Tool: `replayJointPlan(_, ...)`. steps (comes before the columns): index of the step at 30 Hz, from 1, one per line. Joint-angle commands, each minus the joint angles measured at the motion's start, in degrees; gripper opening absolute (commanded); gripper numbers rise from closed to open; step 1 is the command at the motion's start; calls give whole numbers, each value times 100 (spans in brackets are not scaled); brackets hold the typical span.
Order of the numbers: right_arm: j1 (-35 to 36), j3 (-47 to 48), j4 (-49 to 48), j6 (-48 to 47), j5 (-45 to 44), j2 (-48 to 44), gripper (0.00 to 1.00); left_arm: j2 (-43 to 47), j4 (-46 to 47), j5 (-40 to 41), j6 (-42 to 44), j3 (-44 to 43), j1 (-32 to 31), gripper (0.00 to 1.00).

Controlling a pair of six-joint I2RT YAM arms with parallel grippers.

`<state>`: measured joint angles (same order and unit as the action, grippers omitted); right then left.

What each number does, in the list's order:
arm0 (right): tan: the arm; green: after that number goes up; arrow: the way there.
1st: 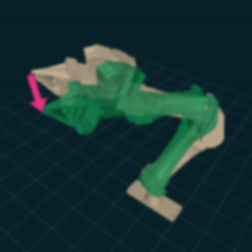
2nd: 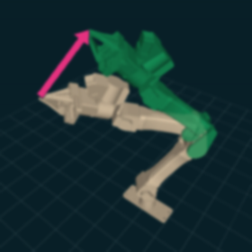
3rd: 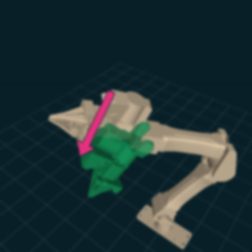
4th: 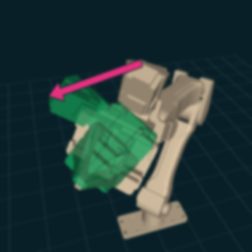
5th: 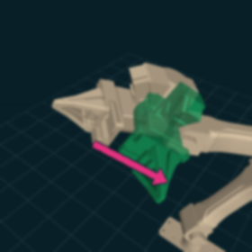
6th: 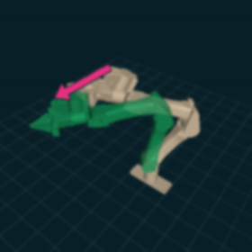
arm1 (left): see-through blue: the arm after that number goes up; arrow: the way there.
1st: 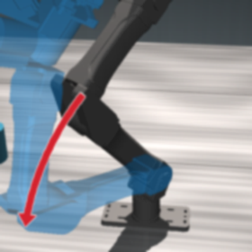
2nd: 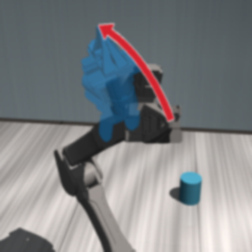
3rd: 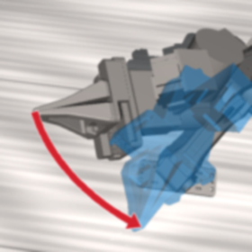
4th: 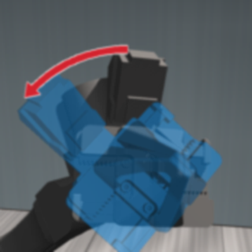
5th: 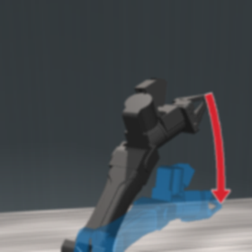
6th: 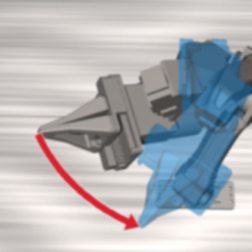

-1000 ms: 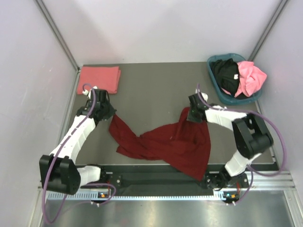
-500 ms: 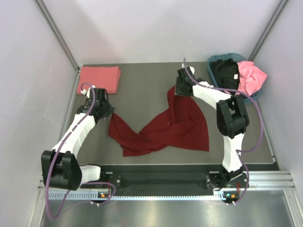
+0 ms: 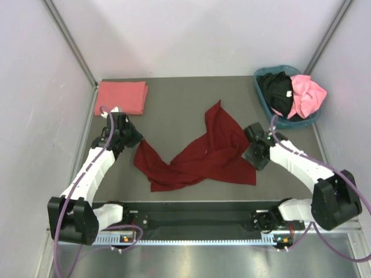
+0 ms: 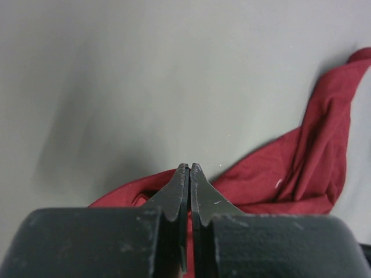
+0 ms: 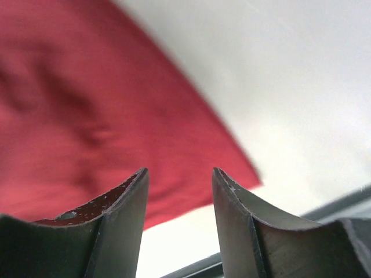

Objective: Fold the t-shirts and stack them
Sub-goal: Flatten the tshirt out

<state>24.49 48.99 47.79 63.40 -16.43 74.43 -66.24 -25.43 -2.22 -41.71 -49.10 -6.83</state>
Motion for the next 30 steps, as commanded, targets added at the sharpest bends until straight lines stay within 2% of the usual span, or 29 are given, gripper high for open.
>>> replayJointPlan(1,65,-704,214,1419,-72,-577,48,23,372,-297,146,-29,33,0)
replayJointPlan(8,240,-1418,170,2150,-124,-755,49,6,469,-525,93,102,33,0)
replayJointPlan(13,249,-1901,-524,2493,16,-773,49,-12,495,-578,58,138,33,0)
replayJointPlan(20,328,-1972,-806,2704,-98,-403,46,41,408,-473,111,146,33,0)
replayJointPlan(24,355,-2087,-754,2801,-238,-552,31,146,302,-376,128,129,33,0)
replayJointPlan(25,372,-2008,-658,2801,-308,-701,17,172,284,-358,128,112,24,0)
replayJointPlan(27,390,-1842,-307,2731,-589,-886,0,242,241,-323,76,41,33,0)
replayJointPlan(30,407,-1254,36,2100,-1063,-1369,0,339,100,-375,49,-239,33,0)
